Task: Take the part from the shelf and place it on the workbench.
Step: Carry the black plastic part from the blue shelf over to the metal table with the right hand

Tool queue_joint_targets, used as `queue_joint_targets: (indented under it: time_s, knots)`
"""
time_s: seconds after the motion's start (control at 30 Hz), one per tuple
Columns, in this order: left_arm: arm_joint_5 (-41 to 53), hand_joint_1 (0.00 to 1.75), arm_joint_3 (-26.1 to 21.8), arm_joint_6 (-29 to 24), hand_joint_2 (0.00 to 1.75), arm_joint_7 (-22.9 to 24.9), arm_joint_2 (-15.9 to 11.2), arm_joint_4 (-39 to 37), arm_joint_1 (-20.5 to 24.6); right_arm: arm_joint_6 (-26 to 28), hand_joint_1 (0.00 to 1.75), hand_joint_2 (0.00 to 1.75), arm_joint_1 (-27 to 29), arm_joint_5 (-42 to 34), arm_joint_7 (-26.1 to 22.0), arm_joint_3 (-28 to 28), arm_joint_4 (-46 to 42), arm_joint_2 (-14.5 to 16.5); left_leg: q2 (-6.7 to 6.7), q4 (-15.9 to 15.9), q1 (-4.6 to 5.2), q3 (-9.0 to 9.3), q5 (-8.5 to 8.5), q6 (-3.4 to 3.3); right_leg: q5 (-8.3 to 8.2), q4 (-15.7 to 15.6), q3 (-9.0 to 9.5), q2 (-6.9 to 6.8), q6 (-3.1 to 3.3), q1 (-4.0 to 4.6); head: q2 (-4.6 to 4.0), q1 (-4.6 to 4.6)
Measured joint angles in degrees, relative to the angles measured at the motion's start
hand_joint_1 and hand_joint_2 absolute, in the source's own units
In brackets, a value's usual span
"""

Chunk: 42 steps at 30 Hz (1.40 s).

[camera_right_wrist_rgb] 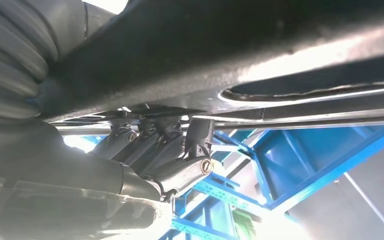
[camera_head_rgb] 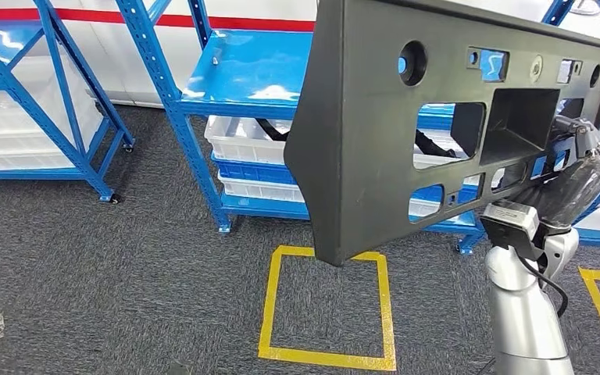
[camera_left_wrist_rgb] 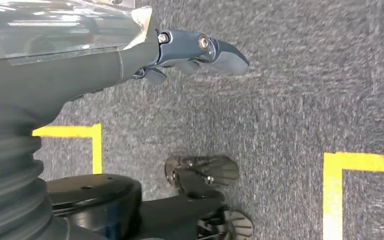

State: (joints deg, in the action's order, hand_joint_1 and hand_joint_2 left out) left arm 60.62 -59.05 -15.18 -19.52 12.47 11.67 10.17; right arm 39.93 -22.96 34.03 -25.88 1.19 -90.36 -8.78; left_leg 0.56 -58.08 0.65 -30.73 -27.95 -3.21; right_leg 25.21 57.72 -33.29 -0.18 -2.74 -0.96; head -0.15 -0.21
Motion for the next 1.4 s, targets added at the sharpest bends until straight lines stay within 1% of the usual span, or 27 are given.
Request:
queue_joint_targets:
  time_s: [0.07,0.13,0.23,0.3,0.33,0.37,0.43,0.5,0.53,0.6,0.63,0.67,0.73,0.77,0.8,0.83,0.87,0.9,0.97,1.03,1.1,1.13,1.2,1.27,1.3,1.37,1.4]
  knots:
    - [0.0,0.0,0.0,-0.1,1.75,0.0,0.0,0.0,0.0,0.0,1.55,1.75,0.0,0.0,0.0,0.0,0.0,0.1,-0.06,0.9,0.37,0.04,0.68,-0.34,-0.71,-0.2,-0.33,-0.03,-0.93,-0.18,0.0,-0.08]
    - [0.0,0.0,0.0,-0.3,1.75,0.0,0.1,0.0,0.1,0.0,1.55,1.75,0.0,0.0,0.0,0.0,0.0,0.1,-0.38,2.0,0.26,-0.37,2.08,-0.74,0.32,0.8,-1.19,-0.01,-1.22,-0.17,0.0,-0.02]
    - [0.1,0.0,0.1,-0.3,1.75,0.0,0.2,0.0,0.3,0.0,1.55,1.75,-0.1,0.0,0.0,-0.2,0.0,0.0,-0.71,2.6,0.04,-2.14,4.07,-1.14,6.64,9.5,-4.26,0.05,-0.53,-0.15,0.0,0.27]
    - [0.1,0.0,0.2,-0.3,1.75,0.1,0.2,0.0,0.3,0.0,1.55,1.75,0.0,-0.1,-0.1,-0.2,0.1,-0.1,-0.82,2.6,0.01,-3.84,5.3,-1.0,8.66,15.1,-5.16,0.05,-1.04,-0.28,0.0,0.27]
    - [0.1,0.0,0.2,-0.3,1.75,0.1,0.2,0.0,0.3,0.0,1.55,1.75,-0.1,-0.2,0.0,-0.3,0.2,-0.2,-0.86,2.5,-0.08,-4.8,5.95,-0.84,8.08,15.5,-4.47,0.05,-1.8,-0.43,0.0,0.27]
    - [0.1,0.0,0.2,-0.2,1.75,0.1,0.2,0.0,0.3,0.0,1.55,1.75,-0.2,-0.3,0.0,-0.3,0.4,-0.4,-0.88,2.3,-0.22,-5.8,6.58,-0.6,6.75,14.1,-2.89,0.05,-2.71,-0.63,0.0,0.27]
    - [0.1,0.0,0.4,-0.1,1.75,0.1,0.2,0.0,0.4,0.0,1.55,1.75,-1.0,-0.4,0.0,-0.3,0.7,-0.6,-0.86,1.4,-0.4,-7.82,7.64,0.09,4.94,6.8,2.45,0.05,-4.12,-1.05,0.0,0.31]
    - [0.1,0.0,0.5,0.1,1.75,0.2,0.1,0.1,0.5,0.0,1.55,1.75,-1.9,-0.5,0.0,-0.3,1.0,-0.7,-0.81,0.5,-0.3,-9.12,8.62,0.81,5.73,0.7,6.15,0.16,-3.63,-0.93,0.0,0.26]
    - [0.1,0.0,0.5,0.1,1.75,0.2,0.1,0.1,0.5,0.0,1.55,1.75,-2.3,-0.5,0.0,-0.2,1.2,-0.7,-0.76,0.4,-0.19,-9.41,9.18,1.09,6.28,-0.4,6.62,0.2,-3.04,-0.69,0.0,0.2]
    - [0.0,0.0,0.5,0.2,1.75,0.3,0.1,0.1,0.5,-0.2,1.55,1.75,-2.7,-0.6,0.0,-0.2,1.6,-0.7,-0.64,0.4,-0.26,-9.76,9.83,1.58,5.83,-0.1,5.66,0.07,-1.69,-0.83,0.0,0.07]
    - [0.0,0.0,0.5,0.2,1.75,0.3,0.1,0.1,0.4,-0.2,1.55,1.75,-2.9,-0.6,0.1,-0.2,1.8,-0.7,-0.6,-0.2,-0.35,-10.12,8.88,1.88,5.33,0.1,5.29,-0.03,-1.02,-0.97,0.0,0.02]
    - [0.0,0.0,0.5,0.2,1.75,0.3,0.1,0.1,0.4,-0.3,1.55,1.75,-3.1,-0.7,0.1,-0.2,2.0,-0.6,-0.58,-1.9,-0.47,-10.75,6.74,2.19,4.7,0.1,4.76,-0.12,-0.26,-1.15,0.0,-0.04]
    - [-0.1,0.0,0.5,0.1,1.75,0.2,0.0,0.1,0.4,-0.3,1.55,1.75,-3.7,-0.7,0.1,-0.2,2.4,-0.5,-0.56,-8.5,-0.7,-12.43,0.51,2.75,3.32,0.1,3.41,-0.2,0.79,-1.02,0.0,-0.19]
    - [-0.1,0.0,0.5,0.1,1.75,0.1,0.0,0.1,0.4,-0.3,1.55,1.75,-3.9,-0.7,0.1,-0.1,2.6,-0.5,-0.54,-12.4,-0.8,-13.15,-1.79,2.91,2.63,0.1,2.56,-0.2,1.07,-0.89,0.0,-0.25]
    - [-0.1,0.0,0.5,0.1,1.75,0.1,0.0,0.1,0.3,-0.3,1.55,1.75,-4.0,-0.7,0.1,-0.1,2.8,-0.5,-0.54,-15.4,-0.89,-13.35,-2.74,3.0,1.97,0.2,1.71,-0.2,1.14,-0.79,0.0,-0.27]
    - [-0.2,0.0,0.5,0.1,1.75,0.0,0.0,0.1,0.3,-0.3,1.55,1.75,-4.0,-0.8,0.0,-0.1,3.0,-0.5,-0.54,-16.7,-0.97,-12.79,-2.41,3.02,1.36,0.2,0.89,-0.2,1.1,-0.72,0.0,-0.27]
    - [-0.2,0.0,0.5,0.1,1.75,-0.1,0.0,0.1,0.3,-0.3,1.55,1.75,-4.0,-0.9,0.0,-0.1,3.2,-0.5,-0.54,-15.9,-1.03,-11.18,-1.19,2.94,0.76,0.3,0.1,-0.19,0.98,-0.69,0.0,-0.27]
    - [-0.2,0.0,0.6,0.1,1.75,-0.1,0.0,0.1,0.3,-0.2,1.55,1.75,-4.0,-1.0,-0.2,-0.1,3.3,-0.4,-0.5,-13.2,-1.07,-8.53,0.05,2.8,0.2,0.3,-0.57,-0.17,0.77,-0.68,0.0,-0.29]
    - [-0.2,0.0,0.7,0.1,1.75,-0.1,0.0,0.1,0.4,-0.1,1.55,1.75,-4.0,-1.1,-0.5,-0.1,3.4,-0.5,-0.29,-5.2,-1.0,-2.32,0.23,2.39,-0.79,0.3,-1.55,-0.16,0.16,-0.6,0.0,-0.22]
    - [-0.1,0.0,0.8,0.1,1.75,-0.1,0.1,0.1,0.5,-0.1,1.55,1.75,-4.1,-1.2,-0.8,-0.1,3.4,-0.5,-0.07,-0.4,-0.58,0.59,-0.79,1.86,-1.77,0.1,-2.01,-0.25,-0.65,-0.62,0.0,-0.08]
    - [-0.1,0.0,0.9,0.1,1.75,-0.1,0.1,0.1,0.5,-0.1,1.55,1.75,-4.0,-1.2,-0.9,-0.1,3.5,-0.4,-0.13,0.5,-0.24,0.34,0.01,0.99,-2.6,0.0,-2.41,-0.32,-1.5,-0.74,0.0,0.03]
    - [-0.1,0.0,0.9,0.1,1.75,-0.1,0.1,0.1,0.5,-0.1,1.55,1.75,-3.9,-1.2,-1.0,-0.1,3.5,-0.5,-0.25,0.8,-0.2,-0.04,0.67,0.49,-2.13,0.5,-2.95,-0.29,-1.61,-0.72,0.0,-0.03]
    - [-0.2,0.0,0.9,0.1,1.75,0.0,0.1,0.1,0.5,0.0,1.55,1.75,-3.7,-1.4,-1.1,-0.2,3.7,-0.6,-0.49,1.5,-0.34,-1.24,2.22,-0.42,1.4,4.4,-4.92,-0.16,-0.94,-0.41,0.0,0.23]
    - [-0.2,0.0,0.9,0.1,1.75,0.0,0.1,0.1,0.5,0.0,1.55,1.75,-3.6,-1.6,-1.1,-0.2,3.8,-0.7,-0.52,1.5,-0.11,-2.9,3.41,-0.76,5.77,11.6,-7.05,-0.01,-0.19,-0.17,0.0,0.6]
    - [-0.2,0.0,0.9,0.1,1.75,0.0,0.1,0.1,0.5,0.0,1.55,1.75,-3.4,-1.8,-1.1,-0.2,3.9,-0.7,-0.52,1.5,0.05,-3.72,3.95,-0.77,6.51,14.7,-7.5,0.01,-0.32,-0.11,0.0,0.66]
    - [-0.3,0.0,0.9,-0.1,1.75,-0.1,0.2,0.1,0.4,0.0,1.55,1.75,-3.1,-1.9,-1.2,-0.2,4.0,-0.7,-0.59,1.4,0.25,-5.31,5.17,-0.72,4.77,16.4,-6.32,0.02,-1.25,-0.04,0.0,0.66]
    - [-0.4,0.0,0.9,-0.2,1.75,-0.2,0.2,0.1,0.4,0.0,1.55,1.75,-3.0,-2.0,-1.3,-0.2,4.1,-0.8,-0.62,1.3,0.28,-6.05,5.75,-0.61,3.28,14.4,-4.33,0.01,-1.69,0.0,0.0,0.66]
